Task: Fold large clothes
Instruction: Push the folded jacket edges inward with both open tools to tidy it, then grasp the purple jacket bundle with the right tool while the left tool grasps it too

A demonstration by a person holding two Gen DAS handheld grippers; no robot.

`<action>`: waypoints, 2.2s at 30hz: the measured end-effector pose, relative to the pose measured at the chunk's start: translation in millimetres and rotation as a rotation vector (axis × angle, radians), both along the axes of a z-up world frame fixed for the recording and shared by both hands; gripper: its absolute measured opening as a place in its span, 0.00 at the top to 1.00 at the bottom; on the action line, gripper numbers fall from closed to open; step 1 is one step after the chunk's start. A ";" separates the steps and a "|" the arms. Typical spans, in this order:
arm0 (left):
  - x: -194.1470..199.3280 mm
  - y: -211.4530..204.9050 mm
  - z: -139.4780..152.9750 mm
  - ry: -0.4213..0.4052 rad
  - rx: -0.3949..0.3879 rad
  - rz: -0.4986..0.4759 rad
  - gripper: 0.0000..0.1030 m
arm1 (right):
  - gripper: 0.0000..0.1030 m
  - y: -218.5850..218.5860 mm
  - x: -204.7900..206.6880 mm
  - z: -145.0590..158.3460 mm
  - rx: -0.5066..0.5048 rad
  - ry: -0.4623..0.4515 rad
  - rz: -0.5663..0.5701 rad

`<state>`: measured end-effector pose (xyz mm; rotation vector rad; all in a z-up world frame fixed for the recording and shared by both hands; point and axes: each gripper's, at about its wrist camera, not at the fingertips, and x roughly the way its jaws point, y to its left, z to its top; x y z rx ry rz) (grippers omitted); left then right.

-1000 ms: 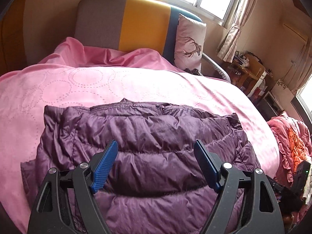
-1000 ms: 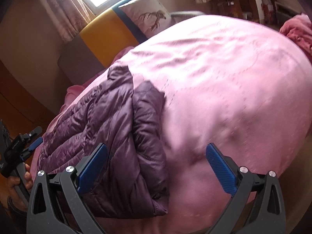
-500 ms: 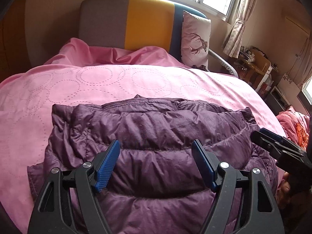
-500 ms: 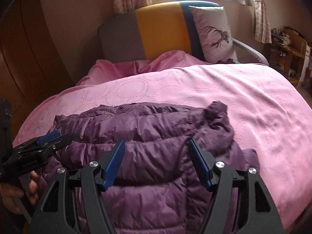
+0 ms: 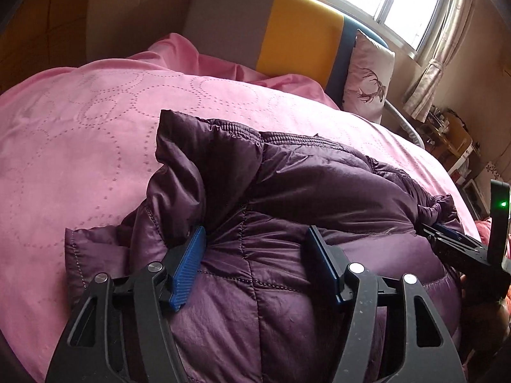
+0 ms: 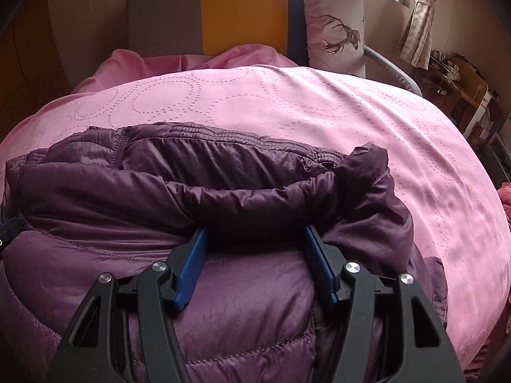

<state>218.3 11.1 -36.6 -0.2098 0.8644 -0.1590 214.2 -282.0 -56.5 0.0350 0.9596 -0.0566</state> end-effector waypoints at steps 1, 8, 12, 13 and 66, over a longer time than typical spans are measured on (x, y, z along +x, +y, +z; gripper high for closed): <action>-1.3 -1.1 0.8 0.002 0.005 0.001 0.38 | 0.42 -1.0 -1.7 3.5 0.005 -0.006 0.000; -41.0 -5.7 31.1 -0.084 0.038 0.017 0.30 | 0.25 -38.7 -59.4 43.0 0.138 -0.125 -0.069; -70.9 -10.2 44.4 -0.142 0.038 0.000 0.30 | 0.13 -72.6 -97.3 49.3 0.171 -0.152 -0.157; -79.2 -12.5 46.2 -0.152 0.037 -0.009 0.30 | 0.12 -83.4 -106.6 47.2 0.189 -0.151 -0.186; -96.3 -45.9 0.3 -0.069 -0.135 -0.258 0.29 | 0.77 13.3 -144.0 131.7 0.559 -0.141 0.180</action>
